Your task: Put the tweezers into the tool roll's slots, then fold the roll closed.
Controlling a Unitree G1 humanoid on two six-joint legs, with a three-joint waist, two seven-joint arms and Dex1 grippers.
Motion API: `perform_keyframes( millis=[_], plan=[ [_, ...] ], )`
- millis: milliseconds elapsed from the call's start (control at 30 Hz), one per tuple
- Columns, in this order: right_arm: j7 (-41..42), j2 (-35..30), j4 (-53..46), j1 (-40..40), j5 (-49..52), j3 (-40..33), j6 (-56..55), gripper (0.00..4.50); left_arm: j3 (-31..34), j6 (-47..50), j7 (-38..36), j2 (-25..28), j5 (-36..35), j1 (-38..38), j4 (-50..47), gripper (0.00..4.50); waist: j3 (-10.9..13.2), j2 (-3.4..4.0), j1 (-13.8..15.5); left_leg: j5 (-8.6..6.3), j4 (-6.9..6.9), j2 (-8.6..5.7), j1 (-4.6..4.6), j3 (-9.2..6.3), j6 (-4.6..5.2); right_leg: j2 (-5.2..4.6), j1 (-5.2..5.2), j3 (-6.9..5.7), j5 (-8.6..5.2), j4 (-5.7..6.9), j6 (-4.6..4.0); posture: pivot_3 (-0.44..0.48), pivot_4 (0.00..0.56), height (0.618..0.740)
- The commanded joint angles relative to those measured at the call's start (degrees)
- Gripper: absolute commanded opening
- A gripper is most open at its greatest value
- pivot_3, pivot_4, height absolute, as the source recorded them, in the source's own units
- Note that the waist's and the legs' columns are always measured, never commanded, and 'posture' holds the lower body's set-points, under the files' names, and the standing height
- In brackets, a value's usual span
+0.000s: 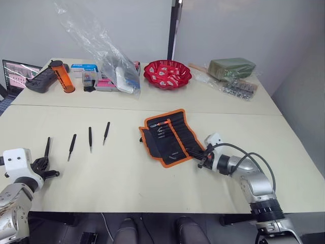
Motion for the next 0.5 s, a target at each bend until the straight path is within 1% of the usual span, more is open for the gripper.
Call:
perform_keyframes(
  millis=[33,133,233,300,500],
  plan=[
    [0.42,0.76,1.58,0.95,-0.83,2.39,0.73,0.0,1.68,-2.51,-0.54,1.41,0.02,-0.56,-1.19,0.04,0.0,0.0,-0.01,0.0,0.0,0.0,0.0,0.0,0.0,0.0,0.0,0.0,0.0,0.0,0.0,0.0,0.15,0.729],
    [0.26,0.95,1.48,0.98,-0.81,2.23,0.79,0.0,1.85,-4.11,-1.66,2.96,-0.1,-1.61,-2.25,0.04,0.01,-0.02,0.0,0.0,-0.01,0.02,0.0,0.0,0.0,0.02,-0.01,0.0,0.01,0.0,-0.01,0.0,0.15,0.729],
    [0.08,1.2,1.2,1.13,-0.75,2.11,0.78,0.0,0.51,-4.97,-4.01,5.25,-0.69,-3.63,-3.46,0.04,0.02,-0.01,0.09,-0.02,-0.01,0.03,0.0,0.0,-0.03,0.04,-0.02,0.01,0.01,-0.01,-0.03,0.0,0.15,0.729],
    [-0.33,1.36,0.61,1.57,-0.69,1.81,0.8,0.0,-5.55,-8.45,-9.12,10.15,2.74,-6.36,-4.17,0.04,0.05,-0.03,0.15,-0.02,-0.01,0.03,-0.01,0.0,-0.04,0.04,-0.03,0.01,0.01,-0.01,-0.03,0.0,0.15,0.729],
    [-1.83,1.99,-1.0,3.51,-0.84,1.23,0.49,0.0,-18.72,-10.63,-24.24,16.67,1.51,-16.94,-4.06,0.04,0.08,0.03,0.04,-0.07,-0.04,0.02,-0.02,0.1,-0.11,0.03,0.0,0.11,0.03,-0.11,-0.03,0.0,0.15,0.729]
  ],
)
